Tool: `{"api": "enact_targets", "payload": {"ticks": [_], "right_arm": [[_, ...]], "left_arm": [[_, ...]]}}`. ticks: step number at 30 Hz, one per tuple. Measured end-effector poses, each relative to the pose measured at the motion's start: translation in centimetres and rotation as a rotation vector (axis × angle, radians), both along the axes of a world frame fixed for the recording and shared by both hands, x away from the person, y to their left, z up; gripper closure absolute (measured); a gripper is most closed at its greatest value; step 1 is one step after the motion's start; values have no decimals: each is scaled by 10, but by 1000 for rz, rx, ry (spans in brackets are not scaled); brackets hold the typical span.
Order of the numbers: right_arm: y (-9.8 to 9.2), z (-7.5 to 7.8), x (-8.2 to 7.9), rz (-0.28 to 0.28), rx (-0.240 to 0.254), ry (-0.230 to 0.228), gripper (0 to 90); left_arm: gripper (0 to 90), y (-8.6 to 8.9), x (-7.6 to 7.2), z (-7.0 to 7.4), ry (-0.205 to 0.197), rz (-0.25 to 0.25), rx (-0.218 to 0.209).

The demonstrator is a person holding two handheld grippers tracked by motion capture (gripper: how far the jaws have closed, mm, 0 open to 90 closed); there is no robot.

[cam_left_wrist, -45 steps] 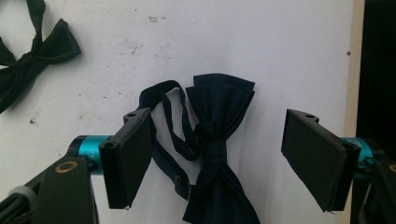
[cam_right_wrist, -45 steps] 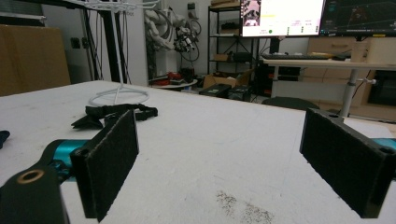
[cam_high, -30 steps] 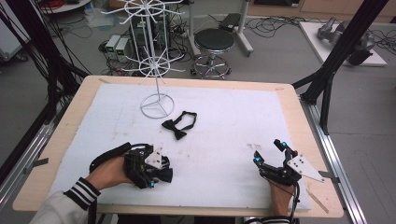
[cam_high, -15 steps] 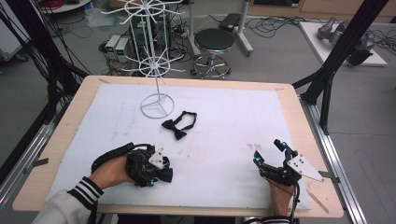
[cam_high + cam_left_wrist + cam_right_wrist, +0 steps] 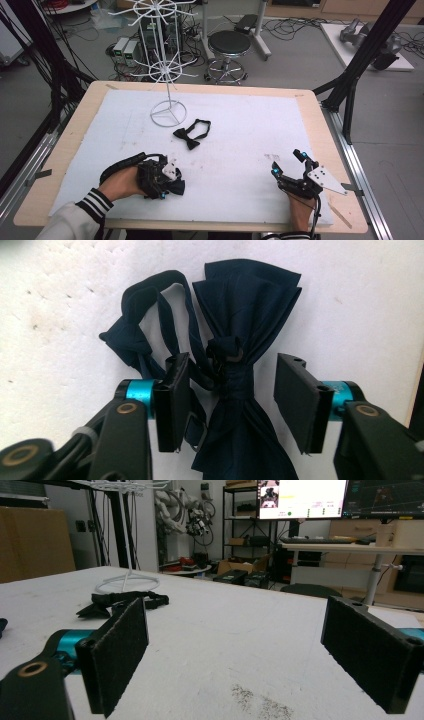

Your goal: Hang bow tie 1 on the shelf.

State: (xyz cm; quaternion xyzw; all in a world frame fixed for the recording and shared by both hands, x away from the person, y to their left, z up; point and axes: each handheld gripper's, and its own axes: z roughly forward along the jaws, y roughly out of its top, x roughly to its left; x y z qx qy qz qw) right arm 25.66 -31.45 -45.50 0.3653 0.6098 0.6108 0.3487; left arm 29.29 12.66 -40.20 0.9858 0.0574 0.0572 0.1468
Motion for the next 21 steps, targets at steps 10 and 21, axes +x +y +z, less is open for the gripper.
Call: {"api": "enact_targets", "payload": {"ticks": [10, 21], "right_arm": [[0, 0, 0, 0, 0, 0, 111], [0, 0, 0, -2, -2, -2, 111]], "left_arm": [[624, 0, 1, -3, 12, 8, 22], [728, 1, 1, -4, 17, 19, 20]]}}
